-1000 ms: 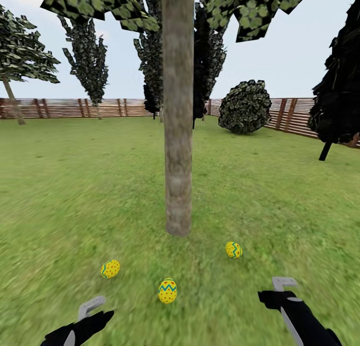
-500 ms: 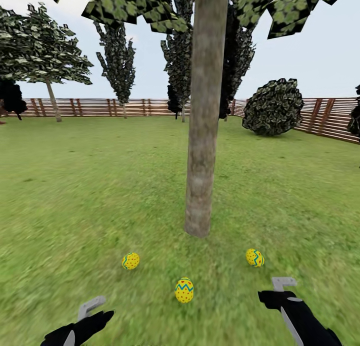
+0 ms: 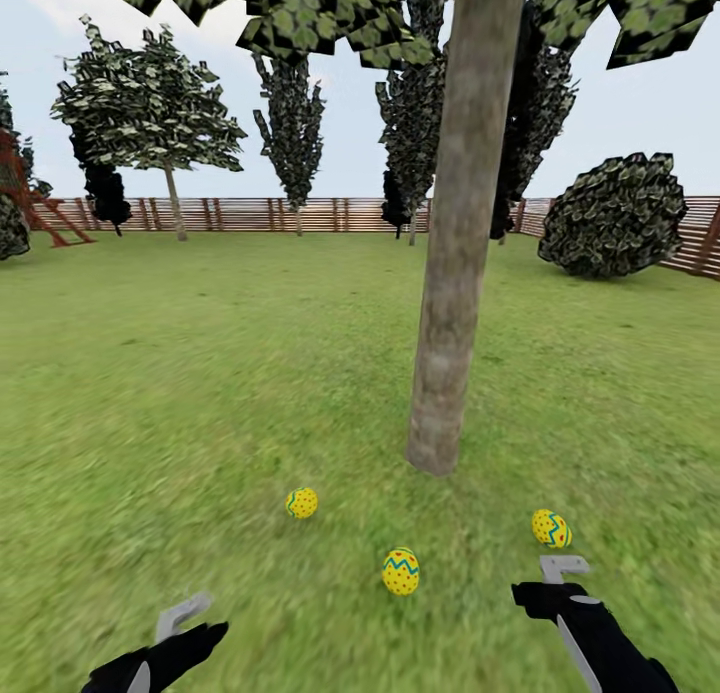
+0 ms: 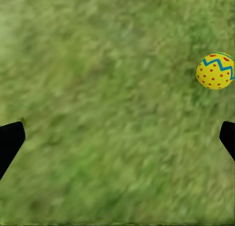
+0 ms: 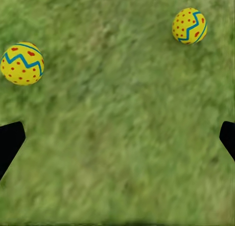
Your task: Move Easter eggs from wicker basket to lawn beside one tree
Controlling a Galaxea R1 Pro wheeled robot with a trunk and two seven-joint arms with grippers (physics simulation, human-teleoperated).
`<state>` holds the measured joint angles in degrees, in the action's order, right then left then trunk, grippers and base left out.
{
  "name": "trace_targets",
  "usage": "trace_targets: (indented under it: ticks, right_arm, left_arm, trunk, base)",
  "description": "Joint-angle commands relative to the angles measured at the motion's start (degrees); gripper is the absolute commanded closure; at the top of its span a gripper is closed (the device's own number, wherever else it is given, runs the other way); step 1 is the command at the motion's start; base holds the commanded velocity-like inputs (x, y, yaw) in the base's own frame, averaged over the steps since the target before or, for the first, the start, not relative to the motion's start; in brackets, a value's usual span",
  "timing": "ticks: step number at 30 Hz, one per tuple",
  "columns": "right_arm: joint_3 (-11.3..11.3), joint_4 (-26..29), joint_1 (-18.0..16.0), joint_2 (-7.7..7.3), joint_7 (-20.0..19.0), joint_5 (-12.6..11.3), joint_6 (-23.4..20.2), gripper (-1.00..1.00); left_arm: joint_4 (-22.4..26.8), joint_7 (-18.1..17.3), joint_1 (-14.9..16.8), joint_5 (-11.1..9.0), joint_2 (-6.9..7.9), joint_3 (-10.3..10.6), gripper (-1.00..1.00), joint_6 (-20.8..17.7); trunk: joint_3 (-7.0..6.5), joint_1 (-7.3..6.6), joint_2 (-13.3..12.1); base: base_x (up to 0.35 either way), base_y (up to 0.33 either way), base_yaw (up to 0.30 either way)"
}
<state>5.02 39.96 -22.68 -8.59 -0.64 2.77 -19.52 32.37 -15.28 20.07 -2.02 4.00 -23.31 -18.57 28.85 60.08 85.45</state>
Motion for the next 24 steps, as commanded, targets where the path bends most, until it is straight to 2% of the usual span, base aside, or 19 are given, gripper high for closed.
trace_targets:
  ticks: [1,12,24]
  right_arm:
    - [0.1,0.1,0.0,0.09,-0.1,0.3,-0.3,-1.0]
    - [0.1,0.1,0.0,0.18,-0.1,0.3,-0.3,-1.0]
    - [0.1,0.1,0.0,0.23,-0.1,0.3,-0.3,-1.0]
  left_arm:
    - [0.1,-0.3,0.1,-0.2,-0.06,-0.2,-1.0,-0.5]
    - [0.1,-0.3,0.1,-0.2,-0.04,-0.2,-1.0,-0.5]
    - [0.1,-0.3,0.1,-0.3,-0.12,-0.2,-1.0,-0.4]
  trunk:
    - [0.06,-0.04,0.0]
    - [0.06,-0.04,0.0]
    - [0.06,-0.04,0.0]
  base:
    - [-0.331,-0.1,0.297]
    - [-0.306,-0.138,0.297]
    - [-0.029,-0.015,0.297]
